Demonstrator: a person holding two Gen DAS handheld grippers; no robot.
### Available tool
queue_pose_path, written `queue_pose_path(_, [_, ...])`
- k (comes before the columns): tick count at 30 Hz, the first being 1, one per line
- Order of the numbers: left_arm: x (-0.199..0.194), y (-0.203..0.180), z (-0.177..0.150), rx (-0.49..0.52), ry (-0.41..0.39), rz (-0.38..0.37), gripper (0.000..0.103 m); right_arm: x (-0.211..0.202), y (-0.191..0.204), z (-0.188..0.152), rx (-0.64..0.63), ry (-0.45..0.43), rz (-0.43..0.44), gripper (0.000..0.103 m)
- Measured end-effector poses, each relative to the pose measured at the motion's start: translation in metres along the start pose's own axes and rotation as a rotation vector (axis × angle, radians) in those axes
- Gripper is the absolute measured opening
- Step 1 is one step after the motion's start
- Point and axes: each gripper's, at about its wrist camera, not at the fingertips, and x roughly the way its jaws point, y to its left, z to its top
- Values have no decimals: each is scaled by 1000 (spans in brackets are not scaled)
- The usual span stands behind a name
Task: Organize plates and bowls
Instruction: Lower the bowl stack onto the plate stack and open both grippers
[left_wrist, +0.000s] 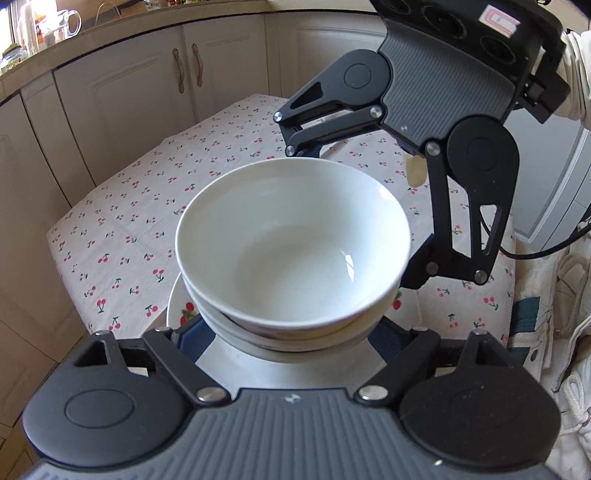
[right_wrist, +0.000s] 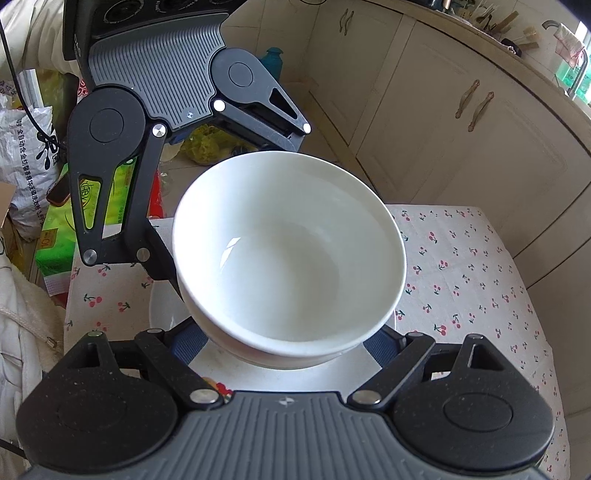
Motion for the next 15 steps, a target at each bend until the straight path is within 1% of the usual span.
queue_pose_path(6, [6, 5, -3, -16, 3, -14, 88, 9, -6, -1, 12, 13, 14, 92])
queue_pose_path(15, [12, 12, -5, -35, -1, -25, 88, 13, -8, -3, 22, 17, 18, 92])
